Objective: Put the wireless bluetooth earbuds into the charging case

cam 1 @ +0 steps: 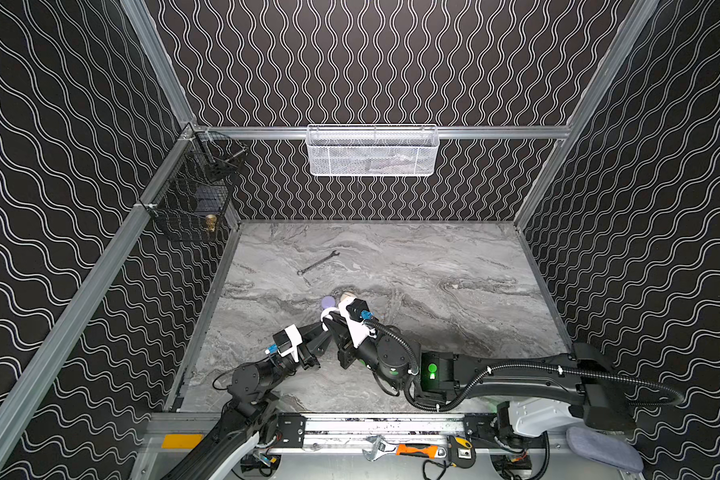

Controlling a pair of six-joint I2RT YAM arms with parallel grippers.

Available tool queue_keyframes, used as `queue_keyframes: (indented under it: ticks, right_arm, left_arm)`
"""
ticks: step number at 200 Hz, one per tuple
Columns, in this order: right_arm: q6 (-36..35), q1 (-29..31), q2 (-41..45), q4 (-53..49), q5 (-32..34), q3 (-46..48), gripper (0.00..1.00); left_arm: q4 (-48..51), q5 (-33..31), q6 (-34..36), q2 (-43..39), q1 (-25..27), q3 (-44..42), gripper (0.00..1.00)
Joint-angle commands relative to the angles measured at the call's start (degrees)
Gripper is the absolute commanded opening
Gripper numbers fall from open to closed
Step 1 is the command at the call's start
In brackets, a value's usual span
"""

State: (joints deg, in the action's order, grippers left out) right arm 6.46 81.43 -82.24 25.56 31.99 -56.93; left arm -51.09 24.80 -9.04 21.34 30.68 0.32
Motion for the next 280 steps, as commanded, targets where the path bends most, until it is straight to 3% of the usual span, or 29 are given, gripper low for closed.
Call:
queue_keyframes:
  ticks: [1, 36, 78, 137, 165, 187, 212, 280]
  right_arm:
    - [-0.64, 0.15, 0.03, -0.5, -0.35, 1.2, 0.24]
    - [-1.4, 0.13, 1.36, -0.3, -0.26, 1.67, 0.41]
    - [-2.64, 0.66, 4.42, -0.72, 0.41, 1.99, 0.47]
    - [-1.24, 1.42, 9.93, -4.2, 2.87, 1.24, 0.41]
    - [4.2, -2.67, 8.86, -16.77, 3.96, -5.5, 0.3]
    - [10.49, -9.94, 6.95, -26.65, -2.63, -8.95, 0.27]
    - [12.51, -17.05, 7.34, -27.14, -14.86, -7.41, 0.26]
    - [7.83, -17.37, 3.67, -28.15, -26.53, -7.82, 0.28]
  left_arm:
    - [-2.55, 2.47, 0.16, -0.89, 0.04, -0.93, 0.0]
    - [-1.36, 2.28, 0.33, -2.13, 0.08, -0.87, 0.0]
    - [-1.55, 2.5, 0.42, -1.9, 0.0, -0.8, 0.0]
    - [-4.7, 5.34, 0.63, -0.03, 0.08, -1.36, 0.0]
    - [-7.14, 9.97, 0.99, 1.21, 0.07, -1.13, 0.0]
    - [-7.94, 12.6, 1.17, 3.54, 0.07, -0.27, 0.0]
    - [-12.09, 14.96, 0.24, 6.91, 0.04, -0.32, 0.0]
    - [-16.25, 15.9, -0.37, 11.73, 0.02, 0.13, 0.0]
